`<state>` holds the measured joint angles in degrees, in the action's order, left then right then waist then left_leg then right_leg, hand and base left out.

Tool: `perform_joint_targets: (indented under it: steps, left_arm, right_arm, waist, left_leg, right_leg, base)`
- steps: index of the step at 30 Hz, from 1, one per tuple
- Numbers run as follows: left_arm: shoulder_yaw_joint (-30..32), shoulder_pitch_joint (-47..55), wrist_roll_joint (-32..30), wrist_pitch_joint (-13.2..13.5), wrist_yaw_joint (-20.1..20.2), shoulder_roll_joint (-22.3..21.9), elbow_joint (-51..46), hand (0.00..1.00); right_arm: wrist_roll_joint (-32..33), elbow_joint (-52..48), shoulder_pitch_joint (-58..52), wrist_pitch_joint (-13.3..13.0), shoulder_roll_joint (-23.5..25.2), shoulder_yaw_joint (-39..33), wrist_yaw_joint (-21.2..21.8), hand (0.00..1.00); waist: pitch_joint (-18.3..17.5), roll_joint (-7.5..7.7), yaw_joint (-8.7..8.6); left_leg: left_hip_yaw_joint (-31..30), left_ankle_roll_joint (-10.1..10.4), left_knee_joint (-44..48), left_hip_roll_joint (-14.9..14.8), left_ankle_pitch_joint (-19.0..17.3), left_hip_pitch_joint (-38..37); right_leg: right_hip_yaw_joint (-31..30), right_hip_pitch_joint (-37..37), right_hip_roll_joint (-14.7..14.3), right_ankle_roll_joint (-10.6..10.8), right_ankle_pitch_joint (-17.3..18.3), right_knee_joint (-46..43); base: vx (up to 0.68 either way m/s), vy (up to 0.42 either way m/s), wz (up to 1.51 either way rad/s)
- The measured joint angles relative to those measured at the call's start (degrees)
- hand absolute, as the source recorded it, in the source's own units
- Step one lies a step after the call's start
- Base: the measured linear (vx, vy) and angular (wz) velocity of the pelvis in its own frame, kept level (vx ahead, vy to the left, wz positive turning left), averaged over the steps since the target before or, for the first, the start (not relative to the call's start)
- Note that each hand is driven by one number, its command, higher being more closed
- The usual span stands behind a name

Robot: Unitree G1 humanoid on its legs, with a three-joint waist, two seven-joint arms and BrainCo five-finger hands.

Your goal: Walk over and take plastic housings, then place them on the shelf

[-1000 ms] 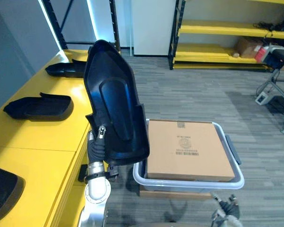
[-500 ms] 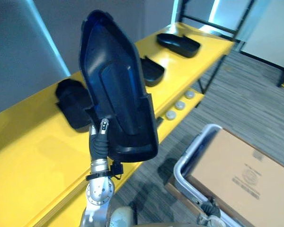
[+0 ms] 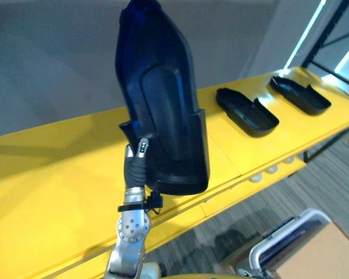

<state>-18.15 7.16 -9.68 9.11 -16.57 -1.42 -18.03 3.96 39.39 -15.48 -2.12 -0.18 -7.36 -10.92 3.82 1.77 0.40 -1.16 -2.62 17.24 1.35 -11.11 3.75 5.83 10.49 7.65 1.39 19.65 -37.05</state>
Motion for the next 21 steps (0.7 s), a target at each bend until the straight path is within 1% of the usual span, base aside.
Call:
perform_joint_targets:
  steps: [1,2,3,4,5,6,7,8,9,10,11,13,14,15,17,18,19,20,21]
  left_arm:
    - [-0.34,0.08,-0.02,0.00,-0.05,-0.02,0.65,1.00]
    - [-0.29,0.00,-0.05,0.22,-0.07,-0.25,1.06,1.00]
    - [-0.53,0.79,-0.07,0.19,-0.06,-1.06,2.25,1.00]
    - [-0.83,1.19,-0.05,0.19,-0.05,-1.05,2.36,1.00]
    - [-1.02,1.37,-0.07,0.25,-0.08,-0.92,2.34,1.00]
    - [-1.13,1.34,-0.05,0.28,0.01,-0.94,2.30,1.00]
    - [-1.51,1.29,-0.03,0.29,0.19,-0.96,2.29,1.00]
    - [-1.64,1.38,0.00,0.29,0.27,-0.92,2.31,1.00]
    - [-2.03,1.79,0.00,0.29,0.32,-0.84,2.32,1.00]
    - [-2.11,1.97,0.03,0.27,0.33,-0.67,2.36,1.00]
    - [-2.11,2.09,0.01,0.27,0.38,-0.62,2.42,1.00]
    - [-2.17,2.12,0.02,0.27,0.38,-0.63,2.43,1.00]
    - [-2.26,2.13,0.01,0.27,0.40,-0.62,2.43,1.00]
    - [-2.31,2.16,0.01,0.27,0.40,-0.58,2.43,1.00]
    - [-2.12,2.22,0.01,0.25,0.42,-0.38,2.43,1.00]
    - [-1.67,2.24,0.03,0.24,0.41,-0.48,2.36,1.00]
    - [-1.16,2.56,0.04,0.26,0.37,-0.54,2.20,1.00]
    - [-0.27,3.00,0.05,0.25,0.33,-0.68,2.21,1.00]
    - [1.05,3.53,0.08,0.22,0.26,-0.57,2.24,1.00]
  right_arm:
    - [0.01,-0.25,0.42,-0.33,1.22,1.23,-0.03,0.00]
    - [0.00,0.12,1.03,-0.64,1.84,2.47,0.09,0.00]
    - [-0.03,1.25,1.89,-0.69,1.67,2.84,0.76,0.00]
    - [-0.03,1.49,2.34,-0.69,1.67,2.86,0.92,0.00]
    - [-0.03,1.89,3.03,-0.84,1.66,2.89,0.98,0.00]
    - [-0.06,2.48,3.84,-0.82,1.74,3.23,1.09,0.00]
    - [-0.06,2.50,4.04,-0.81,1.95,3.78,1.10,0.00]
    - [-0.06,2.51,4.20,-0.80,2.04,3.89,1.12,0.00]
    - [-0.06,2.50,4.41,-0.77,2.05,3.84,1.11,0.00]
    - [-0.09,2.49,4.42,-0.77,2.05,3.84,1.10,0.00]
    - [-0.12,2.52,4.25,-0.77,1.97,3.53,1.03,0.00]
    - [-0.16,2.52,3.95,-0.78,1.99,3.10,1.03,0.00]
    - [-0.20,2.75,3.72,-0.79,2.02,3.14,1.04,0.00]
    - [-0.21,3.24,3.74,-0.81,2.04,3.16,1.03,0.00]
    - [-0.22,4.86,3.91,-0.82,2.10,3.17,0.99,0.00]
    - [-0.22,5.08,3.92,-0.83,2.09,2.74,0.89,0.00]
    - [-0.22,5.08,4.16,-0.80,2.06,2.71,0.85,0.00]
    - [-0.22,5.06,4.33,-0.80,2.00,2.71,0.87,0.00]
    - [-0.23,5.17,4.76,-0.83,2.05,2.82,0.85,0.00]
  waist:
    - [-0.60,0.68,0.10]
    - [-1.34,2.43,0.51]
    - [-1.90,0.62,0.93]
    - [-2.34,-0.57,1.37]
    - [-2.79,-1.87,2.21]
    - [-3.02,-2.50,2.44]
    - [-3.01,-2.44,2.23]
    - [-2.95,-2.21,2.30]
    - [-3.05,-1.63,2.34]
    - [-3.09,-1.44,2.27]
    - [-2.99,-0.60,2.17]
    - [-3.26,-0.43,2.08]
    - [-3.12,0.00,2.08]
    - [-3.08,0.25,2.16]
    - [-2.77,0.88,2.18]
    - [-2.37,0.87,1.93]
    - [-1.56,1.03,2.40]
    - [-1.49,0.94,2.29]
    - [-1.40,0.86,2.32]
  left_leg:
    - [-2.33,0.88,0.64,1.09,-0.26,0.31]
    - [-3.37,1.82,1.54,2.21,-0.96,0.63]
    - [-4.48,2.53,2.51,0.63,-1.31,1.08]
    - [-4.87,2.92,2.60,-0.16,-1.32,1.31]
    - [-4.93,3.28,2.12,-1.28,-1.17,1.49]
    - [-4.82,4.42,0.46,-2.52,-0.42,1.30]
    - [-4.53,5.85,-1.10,-3.80,0.50,0.95]
    - [-4.52,6.35,-1.66,-4.43,1.01,0.42]
    - [-4.51,6.93,-3.07,-5.15,1.76,-0.11]
    - [-4.33,7.07,-3.78,-5.42,2.09,-0.70]
    - [-4.29,7.05,-4.41,-5.47,2.31,-0.97]
    - [-4.37,6.99,-4.44,-5.49,2.37,-1.24]
    - [-4.92,6.83,-4.54,-5.41,2.48,-1.03]
    - [-5.24,6.78,-4.62,-5.33,2.69,-0.78]
    - [-6.61,6.45,-3.45,-4.61,3.76,1.33]
    - [-2.61,4.96,-2.00,-5.26,3.44,3.25]
    - [4.34,3.67,0.52,-7.85,2.52,3.83]
    - [7.67,3.44,1.85,-9.53,2.26,4.31]
    - [11.61,3.48,4.17,-11.98,1.81,4.56]
  right_leg:
    - [-2.23,-0.37,-0.45,0.69,-3.10,7.20]
    - [-3.05,-0.41,0.52,1.81,-6.10,9.88]
    - [0.06,-2.27,-0.50,1.21,-6.32,11.63]
    - [1.03,-2.63,-1.11,0.64,-6.70,12.83]
    - [2.05,-3.43,-2.00,0.07,-7.12,14.32]
    - [3.12,-4.16,-2.90,-0.59,-7.75,16.02]
    - [4.40,-4.84,-3.74,-1.23,-8.40,17.61]
    - [4.78,-5.17,-4.12,-1.55,-8.66,18.29]
    - [5.05,-5.59,-4.76,-1.98,-9.05,19.25]
    - [5.18,-6.16,-5.07,-2.18,-9.20,19.53]
    - [5.36,-6.82,-5.33,-2.25,-9.24,20.05]
    - [5.73,-7.65,-5.43,-2.31,-9.29,20.74]
    - [6.44,-8.26,-5.42,-2.20,-9.55,21.40]
    - [6.83,-8.37,-5.33,-2.16,-9.65,21.66]
    - [9.80,-8.38,-4.14,-1.89,-9.82,22.05]
    - [11.87,-8.51,-3.21,-1.64,-10.08,22.42]
    - [12.73,-8.51,-2.69,-1.54,-10.22,22.22]
    - [13.13,-8.67,-2.56,-1.43,-10.29,22.15]
    - [13.48,-8.87,-1.76,-1.30,-10.35,21.91]
  base:
    - [0.07,-0.266,1.03]
    - [0.11,-0.318,1.18]
    - [0.09,-0.262,0.77]
    - [0.06,-0.168,0.56]
    - [0.06,-0.160,0.29]
    - [0.07,-0.214,0.37]
    - [0.07,-0.213,0.34]
    - [0.06,-0.208,0.23]
    - [0.05,-0.137,0.03]
    - [0.05,-0.131,0.01]
    - [0.02,-0.063,0.02]
    - [0.01,-0.033,0.11]
    - [-0.01,-0.008,0.22]
    - [-0.02,-0.001,0.41]
    - [-0.04,0.032,0.76]
    - [-0.09,0.094,0.86]
    - [-0.08,0.099,0.68]
    - [-0.08,0.154,0.36]
    - [-0.05,0.160,0.20]
